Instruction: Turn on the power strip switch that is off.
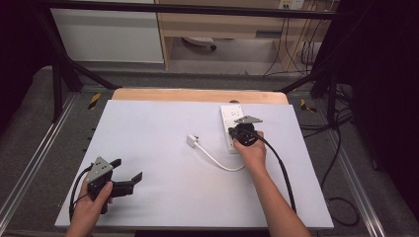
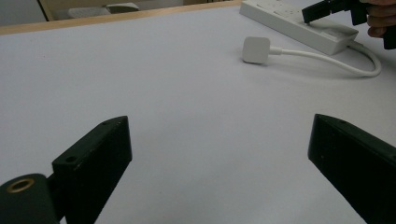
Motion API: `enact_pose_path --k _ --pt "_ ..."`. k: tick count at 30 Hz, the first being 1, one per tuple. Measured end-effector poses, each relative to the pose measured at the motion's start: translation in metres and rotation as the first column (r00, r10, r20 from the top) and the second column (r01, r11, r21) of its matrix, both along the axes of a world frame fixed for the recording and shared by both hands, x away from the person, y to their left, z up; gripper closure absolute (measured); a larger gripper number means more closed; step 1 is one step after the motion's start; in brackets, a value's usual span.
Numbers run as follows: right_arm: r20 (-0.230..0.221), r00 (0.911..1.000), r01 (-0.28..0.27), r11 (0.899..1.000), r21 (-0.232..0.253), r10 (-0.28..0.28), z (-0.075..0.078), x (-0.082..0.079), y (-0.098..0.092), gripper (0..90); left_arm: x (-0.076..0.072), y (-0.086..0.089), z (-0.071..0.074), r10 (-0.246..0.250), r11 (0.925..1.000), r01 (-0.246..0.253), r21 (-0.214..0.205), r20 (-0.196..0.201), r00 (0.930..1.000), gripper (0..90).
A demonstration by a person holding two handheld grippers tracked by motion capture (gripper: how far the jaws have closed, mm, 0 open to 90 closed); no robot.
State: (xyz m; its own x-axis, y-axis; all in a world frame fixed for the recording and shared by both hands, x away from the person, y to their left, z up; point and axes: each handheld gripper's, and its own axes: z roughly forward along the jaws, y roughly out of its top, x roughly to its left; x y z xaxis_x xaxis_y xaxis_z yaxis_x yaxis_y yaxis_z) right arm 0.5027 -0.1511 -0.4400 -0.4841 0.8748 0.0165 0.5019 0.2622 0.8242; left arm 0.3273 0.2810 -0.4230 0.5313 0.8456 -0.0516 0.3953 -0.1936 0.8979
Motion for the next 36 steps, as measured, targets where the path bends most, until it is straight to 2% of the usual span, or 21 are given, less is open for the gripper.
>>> enact_pose_path --k 14,21,24,36 --pt "0.022 0.9997 -0.007 1.000 -0.016 0.008 -0.0015 -0.0015 0.0003 90.0 -0.0001 -0.0002 -0.0001 0.000 1.0000 0.000 0.000 0.000 1.0000 6.3" --pt "0.031 0.9995 -0.003 1.000 -0.009 0.004 -0.0028 -0.0027 0.0004 90.0 -0.0002 -0.0003 -0.0001 -0.001 1.0000 0.001 0.001 0.000 1.0000 6.4" --pt "0.042 0.9991 0.001 1.000 0.011 -0.001 -0.0049 -0.0040 -0.0010 90.0 -0.0002 -0.0003 0.0000 -0.001 1.0000 0.001 0.001 0.000 1.0000 6.3" --pt "0.048 0.9988 -0.003 1.000 0.005 0.003 -0.0053 -0.0048 -0.0024 90.0 -0.0001 -0.0006 -0.0003 -0.001 1.0000 0.001 0.002 -0.002 1.0000 6.3"
